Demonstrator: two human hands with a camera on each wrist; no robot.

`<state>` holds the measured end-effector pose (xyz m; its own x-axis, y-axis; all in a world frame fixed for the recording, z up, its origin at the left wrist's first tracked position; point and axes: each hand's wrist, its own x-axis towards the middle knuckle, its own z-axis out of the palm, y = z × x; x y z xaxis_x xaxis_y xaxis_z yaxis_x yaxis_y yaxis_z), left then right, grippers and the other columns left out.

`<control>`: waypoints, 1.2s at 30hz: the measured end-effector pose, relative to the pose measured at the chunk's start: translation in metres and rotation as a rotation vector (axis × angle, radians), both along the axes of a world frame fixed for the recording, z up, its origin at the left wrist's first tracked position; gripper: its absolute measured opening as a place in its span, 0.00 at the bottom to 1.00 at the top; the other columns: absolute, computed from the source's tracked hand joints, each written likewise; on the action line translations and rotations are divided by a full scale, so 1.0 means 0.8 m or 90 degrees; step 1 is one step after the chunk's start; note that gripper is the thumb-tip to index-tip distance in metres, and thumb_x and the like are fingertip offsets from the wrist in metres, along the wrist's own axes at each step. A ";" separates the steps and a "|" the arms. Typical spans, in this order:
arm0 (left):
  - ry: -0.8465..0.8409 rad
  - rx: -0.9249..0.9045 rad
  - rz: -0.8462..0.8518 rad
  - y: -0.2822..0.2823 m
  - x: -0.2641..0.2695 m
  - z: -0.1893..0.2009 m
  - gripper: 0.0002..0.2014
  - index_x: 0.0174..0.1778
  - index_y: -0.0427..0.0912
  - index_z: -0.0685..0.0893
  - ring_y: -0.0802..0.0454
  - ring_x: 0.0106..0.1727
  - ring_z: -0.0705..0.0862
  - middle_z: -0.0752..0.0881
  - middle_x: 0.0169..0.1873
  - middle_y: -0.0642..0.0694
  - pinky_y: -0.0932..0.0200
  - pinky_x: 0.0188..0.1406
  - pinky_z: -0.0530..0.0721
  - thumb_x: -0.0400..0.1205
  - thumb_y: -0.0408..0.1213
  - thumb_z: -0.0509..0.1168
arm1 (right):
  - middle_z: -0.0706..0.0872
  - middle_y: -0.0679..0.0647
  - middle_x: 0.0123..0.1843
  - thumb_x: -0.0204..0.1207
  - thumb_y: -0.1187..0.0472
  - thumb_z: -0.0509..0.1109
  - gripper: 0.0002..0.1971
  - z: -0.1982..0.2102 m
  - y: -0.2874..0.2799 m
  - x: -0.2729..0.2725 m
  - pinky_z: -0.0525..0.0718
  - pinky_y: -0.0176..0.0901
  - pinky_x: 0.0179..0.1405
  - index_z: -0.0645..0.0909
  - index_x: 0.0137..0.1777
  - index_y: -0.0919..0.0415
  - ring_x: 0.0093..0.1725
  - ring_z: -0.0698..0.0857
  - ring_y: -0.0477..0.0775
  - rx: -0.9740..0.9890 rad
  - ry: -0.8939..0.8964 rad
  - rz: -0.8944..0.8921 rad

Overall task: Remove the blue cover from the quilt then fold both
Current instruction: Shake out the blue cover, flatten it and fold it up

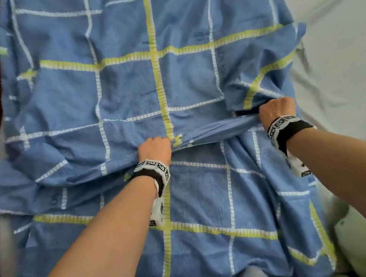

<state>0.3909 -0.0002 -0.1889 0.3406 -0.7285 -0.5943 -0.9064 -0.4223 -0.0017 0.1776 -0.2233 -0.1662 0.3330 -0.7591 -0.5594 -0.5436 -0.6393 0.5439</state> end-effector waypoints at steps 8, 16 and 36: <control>-0.013 0.036 -0.045 0.020 -0.006 0.098 0.14 0.61 0.48 0.81 0.44 0.54 0.85 0.84 0.54 0.46 0.51 0.43 0.81 0.81 0.32 0.60 | 0.56 0.64 0.87 0.87 0.51 0.53 0.22 0.104 0.038 -0.057 0.59 0.80 0.75 0.75 0.77 0.50 0.85 0.51 0.69 -0.080 0.093 -0.045; -0.091 0.054 -0.104 0.086 -0.053 0.189 0.15 0.60 0.51 0.80 0.45 0.56 0.85 0.85 0.53 0.48 0.54 0.41 0.79 0.81 0.30 0.61 | 0.84 0.54 0.66 0.82 0.57 0.64 0.14 0.183 0.114 -0.173 0.19 0.66 0.75 0.88 0.60 0.53 0.80 0.65 0.68 -0.067 -0.089 0.106; 0.073 0.244 -0.306 0.266 -0.233 0.186 0.05 0.49 0.42 0.78 0.42 0.49 0.85 0.86 0.49 0.42 0.52 0.45 0.83 0.81 0.32 0.58 | 0.92 0.47 0.51 0.82 0.60 0.58 0.16 0.184 0.423 -0.400 0.69 0.42 0.76 0.87 0.58 0.51 0.59 0.86 0.44 0.044 -0.034 -0.186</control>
<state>0.2046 0.2124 -0.0399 -0.0538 -0.5127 -0.8569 -0.9984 0.0441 0.0363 -0.1423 0.1154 -0.0186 0.1372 -0.7879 -0.6004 -0.7365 -0.4865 0.4700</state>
